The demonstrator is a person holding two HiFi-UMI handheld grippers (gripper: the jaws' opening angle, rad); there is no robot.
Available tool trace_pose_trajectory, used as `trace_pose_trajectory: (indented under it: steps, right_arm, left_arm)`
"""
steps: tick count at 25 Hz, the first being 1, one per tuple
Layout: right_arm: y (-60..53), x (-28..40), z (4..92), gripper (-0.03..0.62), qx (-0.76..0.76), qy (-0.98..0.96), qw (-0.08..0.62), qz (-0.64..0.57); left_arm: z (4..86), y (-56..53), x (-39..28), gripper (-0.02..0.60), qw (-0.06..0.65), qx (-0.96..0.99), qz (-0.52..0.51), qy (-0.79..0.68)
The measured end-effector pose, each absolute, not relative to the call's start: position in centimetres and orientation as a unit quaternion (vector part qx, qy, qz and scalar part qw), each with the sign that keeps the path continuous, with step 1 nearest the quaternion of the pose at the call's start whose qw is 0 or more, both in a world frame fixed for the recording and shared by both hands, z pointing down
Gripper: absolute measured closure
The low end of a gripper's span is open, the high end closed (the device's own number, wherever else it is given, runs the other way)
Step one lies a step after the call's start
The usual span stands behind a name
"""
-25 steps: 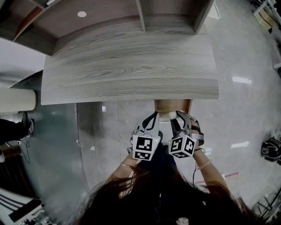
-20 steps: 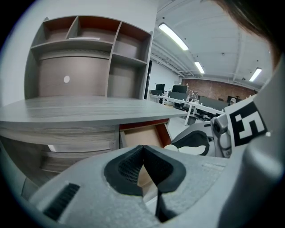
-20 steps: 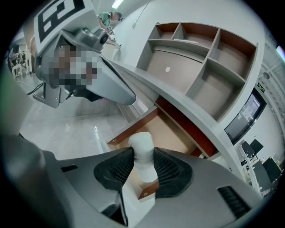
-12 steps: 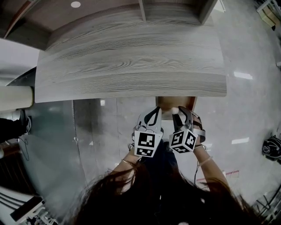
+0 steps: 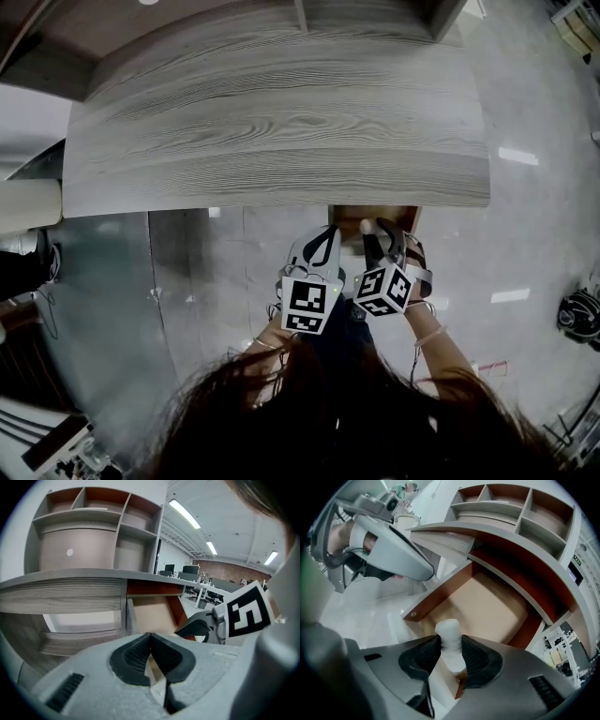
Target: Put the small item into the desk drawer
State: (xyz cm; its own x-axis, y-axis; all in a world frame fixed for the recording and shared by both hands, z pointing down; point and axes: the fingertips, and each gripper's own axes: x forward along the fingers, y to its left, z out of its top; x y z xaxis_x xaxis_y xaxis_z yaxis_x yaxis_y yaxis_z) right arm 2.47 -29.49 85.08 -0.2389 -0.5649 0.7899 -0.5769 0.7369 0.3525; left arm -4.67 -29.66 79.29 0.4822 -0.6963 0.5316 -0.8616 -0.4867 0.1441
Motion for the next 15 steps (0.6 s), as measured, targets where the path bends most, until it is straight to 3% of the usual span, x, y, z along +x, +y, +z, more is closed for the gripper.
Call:
trace_pose_trajectory:
  steps: [15]
  right_arm:
    - [-30.3,2.3,88.2,0.459,0.358,-0.778,0.514,0.043]
  left_arm:
    - [81.2,-30.0,-4.6,0.566,0.208,0.835,0.212,-0.464]
